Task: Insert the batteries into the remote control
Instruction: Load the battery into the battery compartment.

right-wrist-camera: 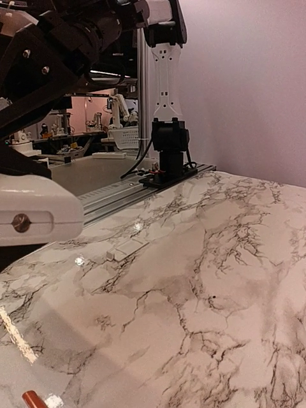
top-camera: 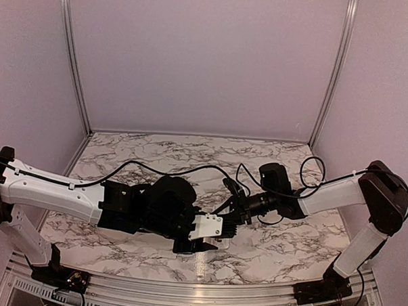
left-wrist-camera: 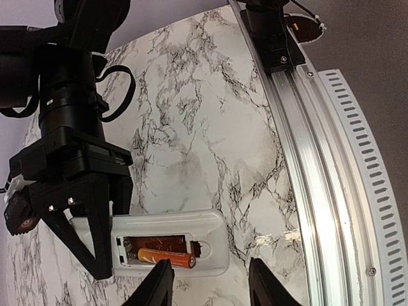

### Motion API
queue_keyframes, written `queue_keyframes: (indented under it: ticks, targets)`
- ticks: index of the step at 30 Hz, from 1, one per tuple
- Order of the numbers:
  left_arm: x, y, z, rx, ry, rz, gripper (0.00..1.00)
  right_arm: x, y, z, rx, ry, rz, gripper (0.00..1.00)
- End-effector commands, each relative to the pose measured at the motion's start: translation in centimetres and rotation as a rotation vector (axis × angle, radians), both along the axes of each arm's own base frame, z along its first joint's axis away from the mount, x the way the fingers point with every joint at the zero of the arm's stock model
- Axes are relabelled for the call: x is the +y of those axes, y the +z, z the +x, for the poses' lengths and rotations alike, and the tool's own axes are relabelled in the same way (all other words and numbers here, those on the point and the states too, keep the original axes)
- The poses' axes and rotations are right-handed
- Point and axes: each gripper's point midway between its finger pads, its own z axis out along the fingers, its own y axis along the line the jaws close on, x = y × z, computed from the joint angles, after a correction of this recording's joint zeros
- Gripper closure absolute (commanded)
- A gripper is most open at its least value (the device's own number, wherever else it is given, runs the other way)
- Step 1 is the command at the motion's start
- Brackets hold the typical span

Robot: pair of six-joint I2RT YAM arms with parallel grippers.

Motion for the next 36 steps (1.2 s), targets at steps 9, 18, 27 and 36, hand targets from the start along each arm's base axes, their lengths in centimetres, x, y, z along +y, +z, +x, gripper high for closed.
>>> queue_keyframes:
  ticks: [9,18,27,36]
  targets:
    - [-0.4,-1.4,-0.5,-0.095,-0.127,0.109,0.59,1.5,1.6,-1.8,-0.052,0.118,0.026,1.00]
    - [-0.5,-2.0,-0.5,-0.113,-0.153,0.135,0.66,1.6,1.7,-2.1,-0.057,0.135,0.025,1.00]
    - [-0.7,-2.0,-0.3,-0.112,-0.144,0.135,0.71,1.8,1.5,-2.2,-0.058,0.141,0.023,1.00]
    - [-1.4,-1.9,0.0,-0.113,-0.133,0.125,0.75,1.9,1.5,-2.1,-0.058,0.139,0.022,1.00]
